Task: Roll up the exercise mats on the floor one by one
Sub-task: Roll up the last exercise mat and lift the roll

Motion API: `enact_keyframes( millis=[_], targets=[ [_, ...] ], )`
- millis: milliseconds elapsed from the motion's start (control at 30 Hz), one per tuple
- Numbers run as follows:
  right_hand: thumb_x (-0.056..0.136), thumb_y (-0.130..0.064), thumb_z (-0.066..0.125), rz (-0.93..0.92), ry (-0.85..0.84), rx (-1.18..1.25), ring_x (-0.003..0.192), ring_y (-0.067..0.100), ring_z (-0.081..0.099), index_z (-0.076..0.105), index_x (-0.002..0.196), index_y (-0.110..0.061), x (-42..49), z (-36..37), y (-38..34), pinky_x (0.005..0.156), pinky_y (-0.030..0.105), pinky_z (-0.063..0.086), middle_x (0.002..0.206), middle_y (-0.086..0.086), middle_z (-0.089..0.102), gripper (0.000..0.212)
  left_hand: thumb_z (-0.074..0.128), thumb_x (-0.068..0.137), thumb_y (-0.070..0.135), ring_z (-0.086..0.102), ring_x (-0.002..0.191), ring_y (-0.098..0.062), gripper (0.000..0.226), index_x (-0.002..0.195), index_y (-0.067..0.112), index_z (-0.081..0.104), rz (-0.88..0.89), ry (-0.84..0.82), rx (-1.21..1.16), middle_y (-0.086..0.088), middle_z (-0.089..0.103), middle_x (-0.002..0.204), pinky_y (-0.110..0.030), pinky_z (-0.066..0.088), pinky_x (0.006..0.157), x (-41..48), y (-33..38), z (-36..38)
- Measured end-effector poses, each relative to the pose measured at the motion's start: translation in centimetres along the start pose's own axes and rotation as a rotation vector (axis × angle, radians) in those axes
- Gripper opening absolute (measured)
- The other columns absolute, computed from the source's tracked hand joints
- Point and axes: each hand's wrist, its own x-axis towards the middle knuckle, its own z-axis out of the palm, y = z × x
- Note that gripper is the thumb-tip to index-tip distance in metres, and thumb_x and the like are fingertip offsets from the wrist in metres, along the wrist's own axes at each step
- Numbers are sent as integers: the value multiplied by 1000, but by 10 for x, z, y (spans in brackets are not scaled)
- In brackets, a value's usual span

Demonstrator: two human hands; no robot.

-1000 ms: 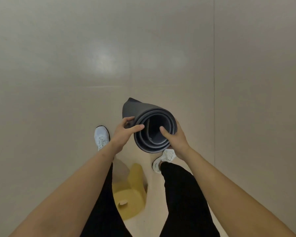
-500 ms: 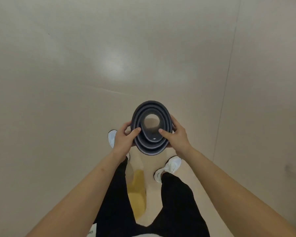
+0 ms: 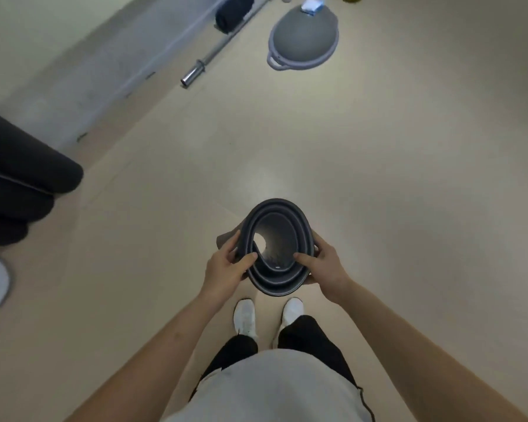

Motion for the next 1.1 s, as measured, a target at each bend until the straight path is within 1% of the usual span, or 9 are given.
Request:
enact_keyframes(
  millis=[267, 367, 500, 667, 767, 833, 900, 967, 1100],
  targets=[
    [92, 4, 66, -88, -201, -31, 92, 32, 76, 63, 117, -58, 84, 93, -116, 72, 55, 65, 110, 12, 72, 68, 67, 98, 6, 74, 105, -31, 49, 133, 39, 61, 60, 216, -84, -14, 75, 114, -40, 63, 86, 51, 99, -97],
    [91, 5, 65, -100, -280, -51, 92, 33, 76, 64, 119, -57, 130, 123, -155, 76, 60, 63, 108, 11, 74, 68, 67, 98, 7, 75, 104, -28, 50, 138, 36, 59, 57, 296, -111, -12, 76, 113, -38, 63, 84, 76, 132, -126],
    [92, 7, 62, -90, -391, -128, 88, 32, 77, 60, 129, -51, 185, 162, -210, 70, 55, 65, 113, 12, 71, 69, 64, 100, 6, 74, 105, -26, 48, 126, 46, 60, 29, 393, -141, -10, 76, 116, -45, 62, 92, 94, 176, -155],
    [92, 10, 59, -70, -542, -217, 90, 34, 76, 56, 138, -46, 241, 213, -283, 65, 43, 64, 119, 15, 69, 72, 63, 100, 4, 74, 105, -30, 47, 135, 35, 61, 5, 518, -274, -13, 76, 114, -49, 60, 96, 123, 223, -196],
    [89, 11, 59, -59, -598, -257, 94, 39, 74, 60, 137, -45, 269, 249, -317, 66, 45, 64, 118, 20, 68, 73, 61, 100, 3, 74, 89, -19, 44, 125, 40, 63, 1, 588, -348, -9, 77, 99, -51, 57, 95, 140, 245, -223],
    [88, 12, 58, -58, -628, -304, 94, 40, 74, 61, 136, -45, 288, 274, -336, 66, 46, 64, 118, 20, 69, 74, 59, 101, 1, 68, 70, -7, 44, 127, 36, 63, 10, 602, -382, 5, 73, 77, -52, 57, 96, 151, 255, -243],
    [88, 12, 57, -53, -647, -355, 93, 38, 74, 62, 136, -44, 307, 304, -353, 66, 45, 64, 117, 19, 69, 74, 58, 101, 0, 63, 60, -1, 43, 131, 30, 62, 13, 603, -423, 13, 67, 66, -47, 59, 91, 167, 258, -268],
    [88, 12, 57, -49, -648, -395, 93, 38, 74, 62, 135, -44, 327, 336, -366, 66, 46, 64, 116, 20, 69, 74, 58, 101, 0, 63, 59, 0, 39, 127, 29, 64, 17, 595, -458, 12, 65, 67, -35, 62, 79, 183, 262, -297],
    [89, 10, 58, -21, -623, -432, 95, 38, 74, 65, 127, -48, 363, 406, -388, 67, 45, 64, 112, 20, 71, 71, 63, 100, 5, 71, 75, -7, 36, 121, 33, 67, 5, 600, -545, 2, 73, 84, -31, 63, 77, 224, 271, -373]
  ],
)
